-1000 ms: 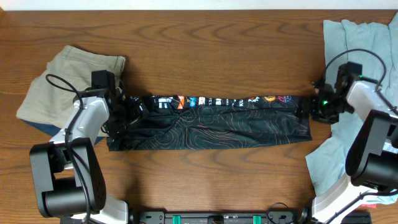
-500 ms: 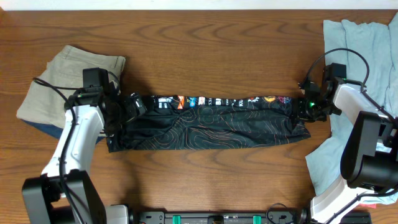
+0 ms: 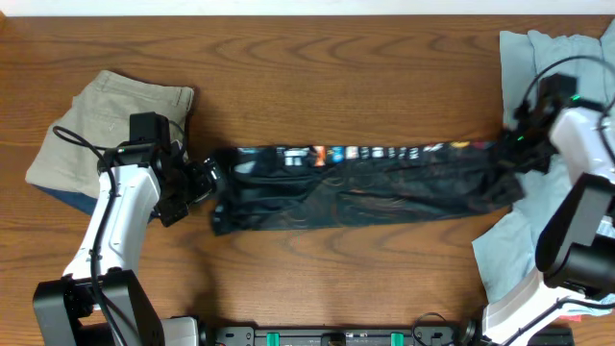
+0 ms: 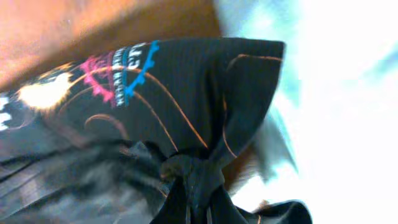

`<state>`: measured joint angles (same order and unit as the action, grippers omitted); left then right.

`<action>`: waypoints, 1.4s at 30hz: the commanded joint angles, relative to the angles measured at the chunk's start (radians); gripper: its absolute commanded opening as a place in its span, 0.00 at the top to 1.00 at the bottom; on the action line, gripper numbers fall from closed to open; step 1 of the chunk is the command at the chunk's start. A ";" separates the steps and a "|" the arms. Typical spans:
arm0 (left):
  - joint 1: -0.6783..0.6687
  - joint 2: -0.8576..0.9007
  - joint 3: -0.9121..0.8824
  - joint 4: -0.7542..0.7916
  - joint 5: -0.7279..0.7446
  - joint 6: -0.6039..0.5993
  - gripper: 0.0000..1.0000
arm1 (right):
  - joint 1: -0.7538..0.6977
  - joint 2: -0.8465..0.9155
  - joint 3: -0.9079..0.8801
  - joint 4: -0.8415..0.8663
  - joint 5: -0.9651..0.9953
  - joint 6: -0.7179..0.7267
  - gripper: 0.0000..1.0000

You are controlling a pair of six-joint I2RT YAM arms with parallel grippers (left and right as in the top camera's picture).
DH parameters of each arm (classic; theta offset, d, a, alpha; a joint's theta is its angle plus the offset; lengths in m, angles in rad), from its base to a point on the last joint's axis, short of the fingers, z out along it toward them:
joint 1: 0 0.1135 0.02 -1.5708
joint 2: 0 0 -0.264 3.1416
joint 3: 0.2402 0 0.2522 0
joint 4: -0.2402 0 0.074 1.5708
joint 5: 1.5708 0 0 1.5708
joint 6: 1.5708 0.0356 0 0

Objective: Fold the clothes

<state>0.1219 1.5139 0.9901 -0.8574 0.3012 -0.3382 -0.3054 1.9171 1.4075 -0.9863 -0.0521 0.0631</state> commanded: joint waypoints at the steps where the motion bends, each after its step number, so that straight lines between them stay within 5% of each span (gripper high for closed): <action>1: -0.003 -0.006 0.012 -0.003 0.002 0.016 0.02 | 0.008 -0.002 0.052 -0.038 -0.045 -0.029 0.99; 28: -0.056 -0.005 -0.021 0.005 0.001 0.017 0.02 | 0.591 -0.001 -0.010 0.015 -0.155 0.094 0.99; 31: -0.056 -0.005 -0.021 0.005 0.001 0.017 0.02 | 0.613 0.000 -0.010 0.030 -0.159 0.094 0.94; 37: -0.056 -0.005 -0.021 0.005 0.001 0.017 0.02 | 0.649 -0.001 -0.010 0.025 -0.327 0.035 0.58; 40: -0.056 -0.005 -0.021 0.006 0.001 0.017 0.02 | 0.653 -0.001 -0.010 0.018 -0.394 -0.021 0.58; 42: -0.056 -0.005 -0.021 0.006 0.001 0.017 0.02 | 0.651 -0.001 -0.010 0.018 -0.362 -0.033 0.71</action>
<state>0.0681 1.5139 0.9867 -0.8494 0.3016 -0.3382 0.3412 1.9171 1.4029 -0.9668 -0.3645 0.0807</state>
